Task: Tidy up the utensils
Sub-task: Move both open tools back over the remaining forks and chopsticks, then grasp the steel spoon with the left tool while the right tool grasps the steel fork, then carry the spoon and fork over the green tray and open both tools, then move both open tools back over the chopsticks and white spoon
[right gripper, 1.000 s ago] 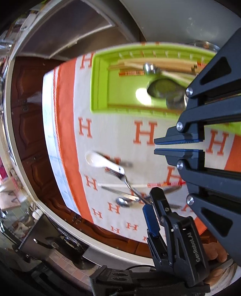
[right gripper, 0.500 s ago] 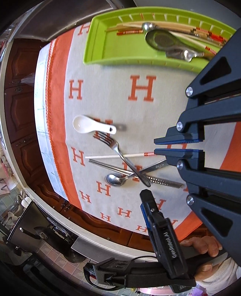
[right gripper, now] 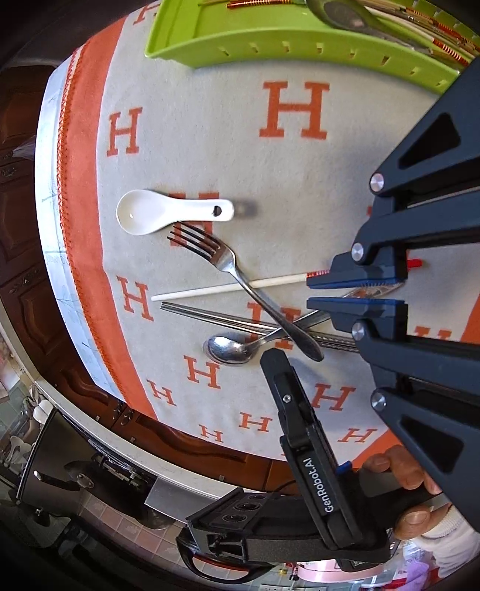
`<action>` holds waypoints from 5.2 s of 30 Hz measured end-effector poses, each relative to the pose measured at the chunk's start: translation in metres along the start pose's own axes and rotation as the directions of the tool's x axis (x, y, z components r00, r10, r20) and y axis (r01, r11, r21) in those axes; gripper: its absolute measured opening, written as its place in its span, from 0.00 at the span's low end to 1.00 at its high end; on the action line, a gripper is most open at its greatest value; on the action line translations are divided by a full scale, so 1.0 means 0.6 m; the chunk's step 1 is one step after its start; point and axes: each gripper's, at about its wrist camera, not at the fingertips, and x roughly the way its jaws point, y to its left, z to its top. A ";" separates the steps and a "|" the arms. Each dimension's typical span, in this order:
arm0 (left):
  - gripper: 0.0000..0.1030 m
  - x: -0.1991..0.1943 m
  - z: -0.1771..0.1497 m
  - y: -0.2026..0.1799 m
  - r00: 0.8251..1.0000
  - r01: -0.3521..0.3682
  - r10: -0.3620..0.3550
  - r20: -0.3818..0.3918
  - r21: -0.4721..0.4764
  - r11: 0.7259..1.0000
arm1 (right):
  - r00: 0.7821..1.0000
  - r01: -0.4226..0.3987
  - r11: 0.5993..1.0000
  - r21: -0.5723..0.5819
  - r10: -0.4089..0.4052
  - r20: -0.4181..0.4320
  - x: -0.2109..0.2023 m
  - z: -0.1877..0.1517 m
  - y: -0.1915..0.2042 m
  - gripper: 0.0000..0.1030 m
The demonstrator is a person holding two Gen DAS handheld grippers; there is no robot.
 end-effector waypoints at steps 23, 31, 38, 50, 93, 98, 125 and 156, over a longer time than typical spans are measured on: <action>0.05 0.066 0.042 -0.016 0.999 0.025 -0.022 0.033 -0.080 0.996 | 0.997 -0.073 0.992 0.103 0.074 -0.014 0.033 0.022 -0.019 0.05; 0.01 0.043 0.031 0.002 0.998 0.038 -0.034 0.048 -0.082 0.996 | 0.995 -0.094 0.985 0.147 0.097 -0.010 0.055 0.037 -0.006 0.20; 0.00 0.019 0.016 0.024 0.998 0.034 -0.030 0.056 -0.073 0.997 | 0.998 -0.046 0.977 0.208 0.051 -0.021 0.079 0.044 -0.003 0.20; 0.02 0.023 0.004 0.032 0.998 -0.017 0.019 0.060 -0.042 0.999 | 0.997 0.072 0.988 0.140 -0.074 0.008 0.077 0.038 0.013 0.02; 0.00 -0.012 -0.097 -0.329 0.976 0.196 -0.102 -0.190 0.580 0.791 | 0.952 0.174 0.949 0.262 -0.230 0.204 -0.220 -0.118 -0.134 0.02; 0.00 0.051 -0.123 -0.402 0.963 0.229 -0.069 -0.262 0.653 0.722 | 0.935 0.233 0.924 0.304 -0.298 0.190 -0.230 -0.121 -0.188 0.02; 0.39 0.060 -0.143 -0.410 0.987 0.059 0.054 -0.149 0.662 0.747 | 0.955 0.293 0.942 0.165 -0.298 0.002 -0.193 -0.084 -0.229 0.07; 0.50 -0.192 -0.133 -0.189 0.974 -0.218 0.153 0.166 0.514 0.830 | 0.955 0.265 0.964 0.032 -0.267 0.132 -0.188 -0.096 0.016 0.07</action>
